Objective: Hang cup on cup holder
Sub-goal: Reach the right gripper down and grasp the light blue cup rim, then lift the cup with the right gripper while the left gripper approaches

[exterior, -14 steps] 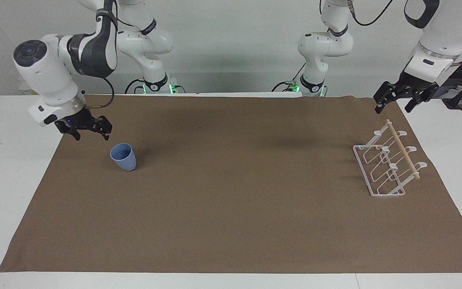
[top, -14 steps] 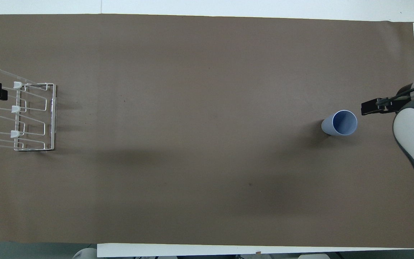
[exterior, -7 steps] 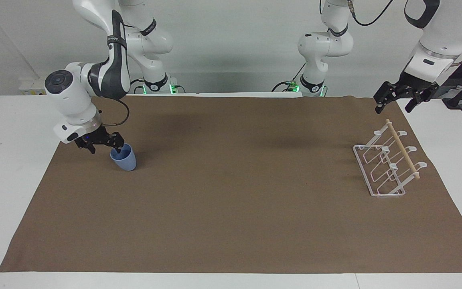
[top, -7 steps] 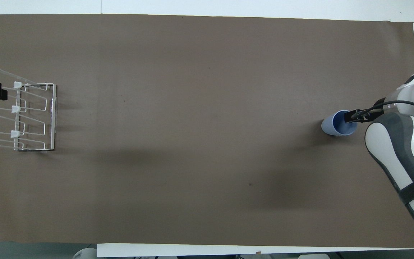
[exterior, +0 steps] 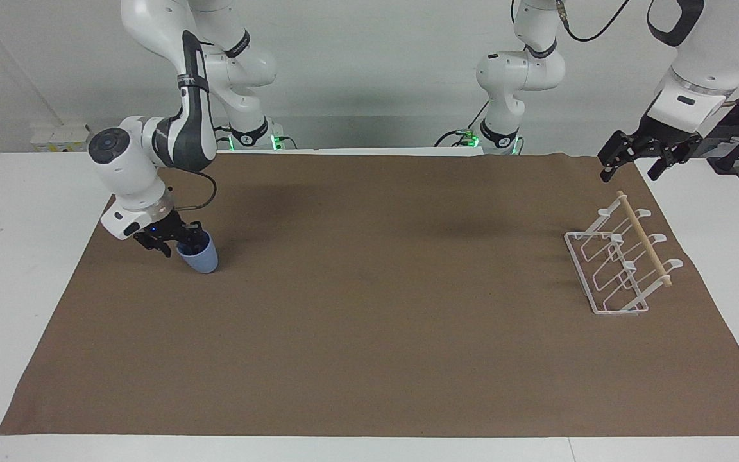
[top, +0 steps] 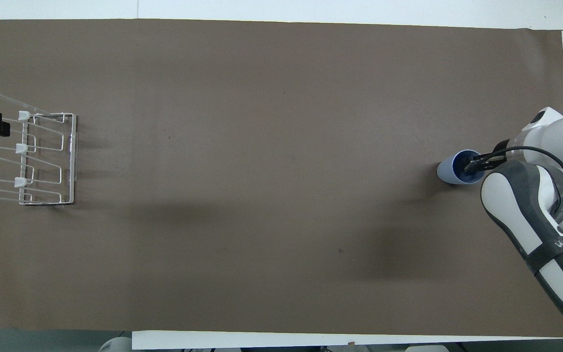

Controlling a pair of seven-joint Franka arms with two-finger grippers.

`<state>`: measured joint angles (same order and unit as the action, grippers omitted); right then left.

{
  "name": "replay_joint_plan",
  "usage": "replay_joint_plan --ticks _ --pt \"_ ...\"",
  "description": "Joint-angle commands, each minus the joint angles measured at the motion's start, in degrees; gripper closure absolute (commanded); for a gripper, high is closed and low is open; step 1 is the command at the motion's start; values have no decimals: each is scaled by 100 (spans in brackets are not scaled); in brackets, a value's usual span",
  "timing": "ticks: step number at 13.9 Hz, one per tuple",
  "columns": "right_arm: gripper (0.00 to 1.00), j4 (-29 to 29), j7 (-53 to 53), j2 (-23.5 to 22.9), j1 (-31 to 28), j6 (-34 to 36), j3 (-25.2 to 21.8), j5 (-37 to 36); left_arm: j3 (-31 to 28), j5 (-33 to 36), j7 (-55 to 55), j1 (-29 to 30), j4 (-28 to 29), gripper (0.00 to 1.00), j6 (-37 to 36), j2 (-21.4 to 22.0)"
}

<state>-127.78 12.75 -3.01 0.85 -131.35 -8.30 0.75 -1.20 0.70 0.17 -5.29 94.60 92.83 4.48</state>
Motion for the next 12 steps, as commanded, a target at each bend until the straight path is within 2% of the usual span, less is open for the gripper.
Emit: replay_joint_plan --ticks 1,4,7,12 --pt "98 50 219 -24 -94 -40 56 415 32 35 35 55 -82 0 -37 -35" --pt "100 410 254 -78 -59 458 109 609 32 35 35 55 -73 0 -20 -26" --pt "100 990 394 -69 -50 1582 126 1977 24 26 27 64 -73 0 -20 -26" --pt "100 1343 307 2 -14 2920 231 4279 24 26 27 55 -73 0 -20 -35"
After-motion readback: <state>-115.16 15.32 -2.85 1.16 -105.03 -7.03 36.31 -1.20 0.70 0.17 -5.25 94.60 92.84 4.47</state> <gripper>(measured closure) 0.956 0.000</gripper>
